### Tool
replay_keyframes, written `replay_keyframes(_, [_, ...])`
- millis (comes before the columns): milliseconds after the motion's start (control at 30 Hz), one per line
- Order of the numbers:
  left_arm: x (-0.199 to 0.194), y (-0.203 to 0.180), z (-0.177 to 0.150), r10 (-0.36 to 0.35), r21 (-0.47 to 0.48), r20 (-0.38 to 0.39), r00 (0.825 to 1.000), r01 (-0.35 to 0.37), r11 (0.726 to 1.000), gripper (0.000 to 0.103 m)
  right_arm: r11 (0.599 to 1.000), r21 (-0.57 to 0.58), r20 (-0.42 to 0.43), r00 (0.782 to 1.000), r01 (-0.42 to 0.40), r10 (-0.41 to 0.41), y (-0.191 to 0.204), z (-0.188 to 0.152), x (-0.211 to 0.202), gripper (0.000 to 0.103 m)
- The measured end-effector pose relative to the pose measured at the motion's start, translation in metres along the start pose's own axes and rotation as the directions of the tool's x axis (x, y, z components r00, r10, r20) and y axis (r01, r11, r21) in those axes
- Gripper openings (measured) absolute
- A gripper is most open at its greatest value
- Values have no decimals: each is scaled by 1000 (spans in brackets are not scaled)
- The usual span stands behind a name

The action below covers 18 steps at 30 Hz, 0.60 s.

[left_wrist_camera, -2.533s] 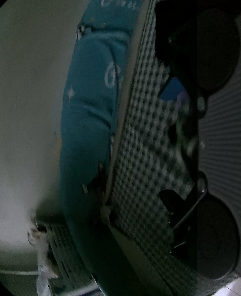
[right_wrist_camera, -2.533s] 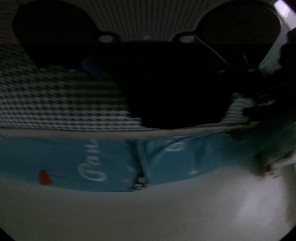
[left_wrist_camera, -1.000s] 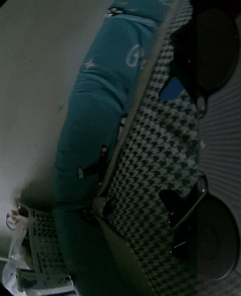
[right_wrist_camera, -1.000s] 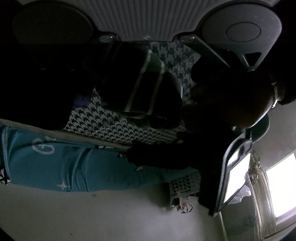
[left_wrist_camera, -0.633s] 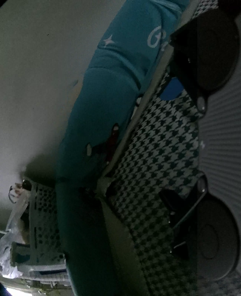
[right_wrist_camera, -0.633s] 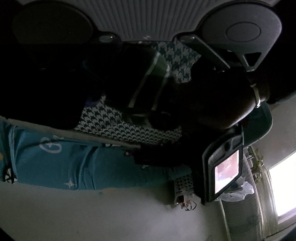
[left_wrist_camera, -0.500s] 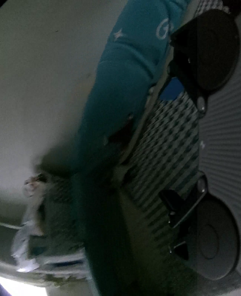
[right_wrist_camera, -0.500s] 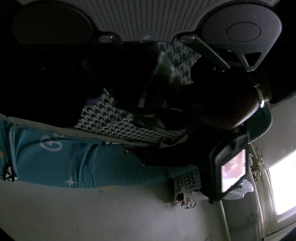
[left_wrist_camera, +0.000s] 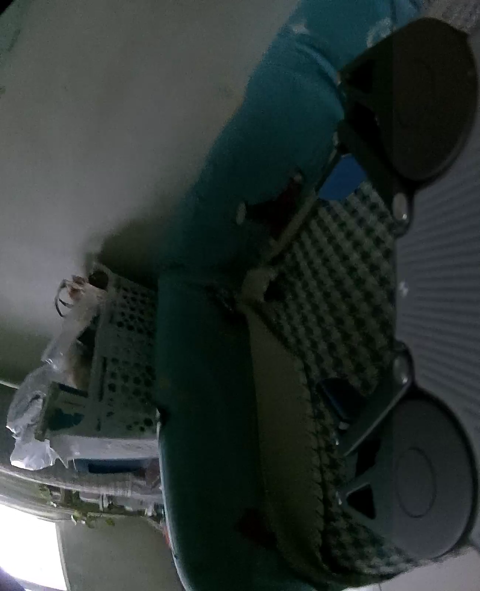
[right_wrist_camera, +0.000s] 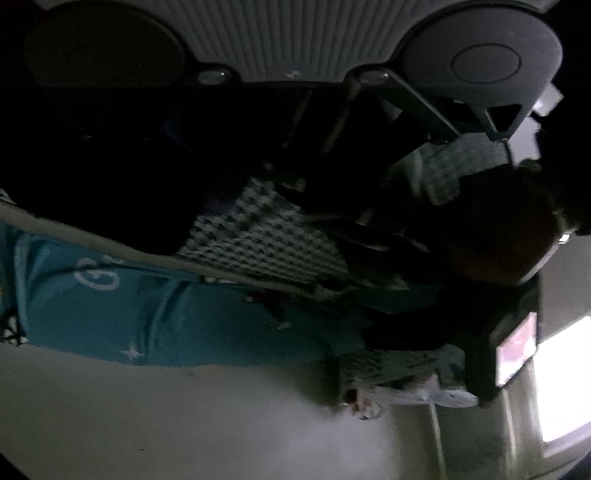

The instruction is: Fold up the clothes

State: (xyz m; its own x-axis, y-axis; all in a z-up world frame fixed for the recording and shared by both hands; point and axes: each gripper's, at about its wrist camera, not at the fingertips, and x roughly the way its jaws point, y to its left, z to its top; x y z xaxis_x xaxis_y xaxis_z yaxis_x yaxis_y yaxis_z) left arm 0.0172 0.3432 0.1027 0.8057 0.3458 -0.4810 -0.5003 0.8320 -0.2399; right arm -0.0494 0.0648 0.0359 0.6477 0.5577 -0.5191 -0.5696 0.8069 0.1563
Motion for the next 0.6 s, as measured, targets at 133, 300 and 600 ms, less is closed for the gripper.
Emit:
replay_keyframes(133, [-18,-6,9,-50,-20,27,998,50,999,103,999,-28,12,999,38,-38,5,0,-1,101])
replay_keyframes(300, [-34,-5,18,-49,-42,63,997,52,998,103,969,-188,18,987,158,-157,29,-12,0,101])
replay_keyframes(600, [-43,-2,22,-60,-72,82,995,66,995,103,932,-247,43,964,266,-264,32,-20,-4,64])
